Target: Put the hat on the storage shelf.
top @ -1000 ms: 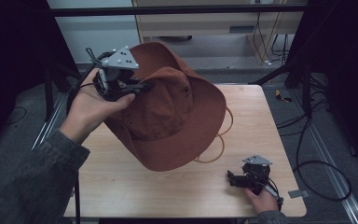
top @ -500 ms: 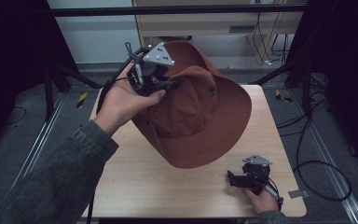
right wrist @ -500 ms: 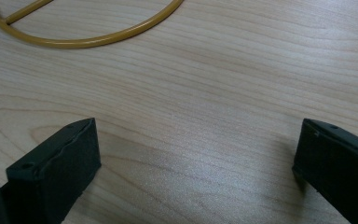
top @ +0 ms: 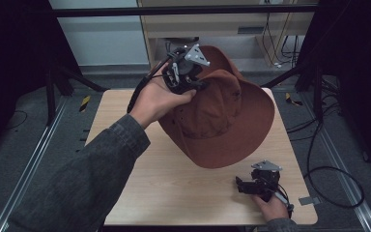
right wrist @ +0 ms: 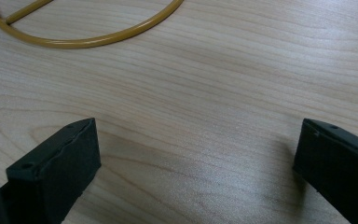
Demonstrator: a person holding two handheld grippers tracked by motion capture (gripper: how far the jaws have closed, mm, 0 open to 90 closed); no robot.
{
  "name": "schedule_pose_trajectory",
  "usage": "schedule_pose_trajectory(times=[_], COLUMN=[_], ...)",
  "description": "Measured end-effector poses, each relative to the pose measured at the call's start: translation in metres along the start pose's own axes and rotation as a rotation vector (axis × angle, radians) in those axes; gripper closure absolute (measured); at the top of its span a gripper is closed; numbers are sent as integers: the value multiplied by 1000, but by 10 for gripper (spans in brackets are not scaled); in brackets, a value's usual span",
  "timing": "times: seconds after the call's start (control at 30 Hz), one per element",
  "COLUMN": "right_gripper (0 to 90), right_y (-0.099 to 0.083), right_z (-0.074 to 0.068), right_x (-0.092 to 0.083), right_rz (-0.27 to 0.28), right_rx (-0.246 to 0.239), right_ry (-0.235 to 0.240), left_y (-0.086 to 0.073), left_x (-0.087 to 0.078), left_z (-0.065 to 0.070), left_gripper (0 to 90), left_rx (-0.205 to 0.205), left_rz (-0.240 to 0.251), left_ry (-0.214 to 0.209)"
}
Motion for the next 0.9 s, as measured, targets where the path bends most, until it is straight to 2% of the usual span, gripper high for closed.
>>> schedule_pose_trajectory(times=[0.33, 0.67, 0.8, 0.9], right_gripper=[4, 4, 4, 4], right_y=[0, 0, 0, 0], right_z=[0, -1, 0, -1], right_x=[0, 0, 0, 0], right_rz=[-2, -2, -1, -1], right_rx=[3, 4, 4, 4], right_ry=[-1, 0, 0, 1], left_y=[2, 4, 2, 3], left_x=[30, 51, 56, 56], left_z=[13, 26, 25, 25], left_gripper=[883, 871, 843, 788], left_rx=[0, 16, 8, -5], left_rz=[-36, -76, -91, -74], left_ry=[-31, -48, -42, -39])
Point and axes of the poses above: each handheld gripper's, and its own axes: x roughly forward along the jaws, y roughly out of its top, z roughly to its right, the point moved 7 cm from there along x, roughly forward along the jaws, and after that the axes turned 15 degrees about y, right-handed, at the moved point
